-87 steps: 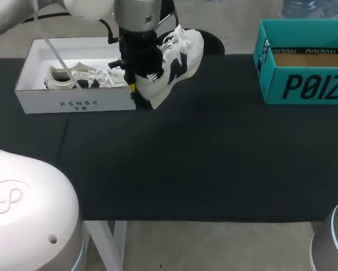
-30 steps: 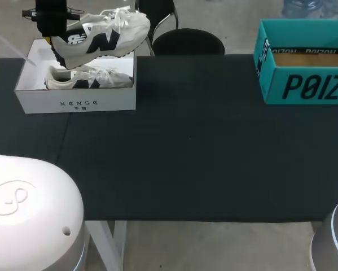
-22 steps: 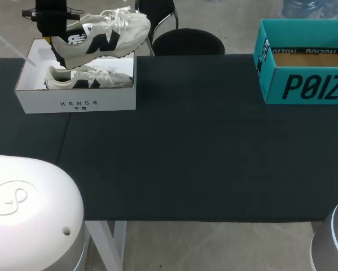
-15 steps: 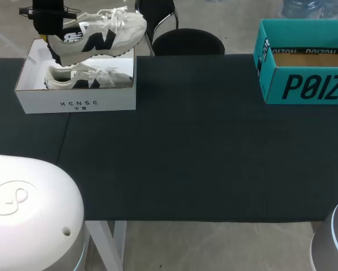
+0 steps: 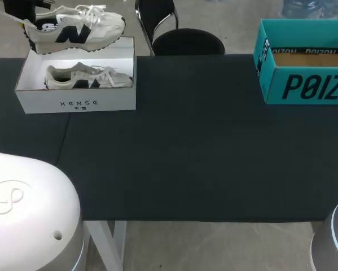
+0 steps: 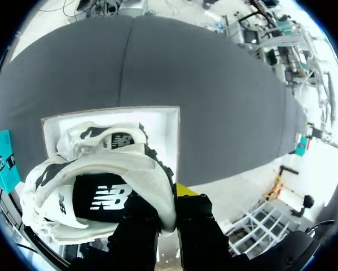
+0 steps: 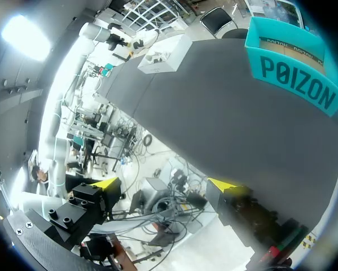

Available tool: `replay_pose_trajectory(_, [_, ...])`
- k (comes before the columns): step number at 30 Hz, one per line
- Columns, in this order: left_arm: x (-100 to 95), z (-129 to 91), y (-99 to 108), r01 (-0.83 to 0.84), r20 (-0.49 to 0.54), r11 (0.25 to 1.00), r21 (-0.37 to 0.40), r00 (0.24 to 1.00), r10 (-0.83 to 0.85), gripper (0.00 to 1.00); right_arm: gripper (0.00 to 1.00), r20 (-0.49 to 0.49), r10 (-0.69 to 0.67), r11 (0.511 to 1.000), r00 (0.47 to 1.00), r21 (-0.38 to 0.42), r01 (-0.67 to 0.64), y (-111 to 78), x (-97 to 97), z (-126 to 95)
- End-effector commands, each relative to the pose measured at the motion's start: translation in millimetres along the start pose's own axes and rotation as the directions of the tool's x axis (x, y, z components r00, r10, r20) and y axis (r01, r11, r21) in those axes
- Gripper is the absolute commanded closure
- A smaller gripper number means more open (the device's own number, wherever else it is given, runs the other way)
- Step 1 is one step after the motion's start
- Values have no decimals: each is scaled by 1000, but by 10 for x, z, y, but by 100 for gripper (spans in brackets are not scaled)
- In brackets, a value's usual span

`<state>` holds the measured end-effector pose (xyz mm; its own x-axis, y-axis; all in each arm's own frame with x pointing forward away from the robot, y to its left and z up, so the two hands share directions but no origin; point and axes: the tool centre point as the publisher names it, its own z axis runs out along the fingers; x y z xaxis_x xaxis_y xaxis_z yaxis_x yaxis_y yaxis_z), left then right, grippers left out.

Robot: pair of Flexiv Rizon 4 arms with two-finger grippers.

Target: Take the shoe out of the shoebox, open the shoe tongue, remove and reinsert the insole, then place the shoe into the shoebox

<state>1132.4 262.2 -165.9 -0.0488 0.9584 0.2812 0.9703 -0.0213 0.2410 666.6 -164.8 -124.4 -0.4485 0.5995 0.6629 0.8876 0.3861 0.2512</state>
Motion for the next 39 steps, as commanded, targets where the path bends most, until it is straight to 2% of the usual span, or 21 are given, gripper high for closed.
replay_pose_trajectory(1, [131,244,568,-6,19,999,36,1000,6,100,0,2,0,1000,1000,1,0,-1,-4,5])
replay_pose_trajectory(7, [170,415,891,-27,26,1000,4,999,27,100,0,2,0,1000,1000,1,0,-1,-4,5])
replay_pose_trajectory(13, [119,555,1018,-114,46,994,4,993,113,100,0,2,0,1000,1000,1,0,-1,-4,5])
replay_pose_trajectory(19, [53,793,1010,-185,19,982,40,983,185,100,0,2,0,1000,1000,1,0,-1,-4,5])
replay_pose_trajectory(30, [-108,1132,813,-208,20,969,133,978,207,100,0,2,0,1000,1000,1,0,-1,-4,5])
replay_pose_trajectory(39, [-207,1353,884,-190,25,969,156,982,188,100,0,2,0,1000,1000,1,0,-1,-4,5])
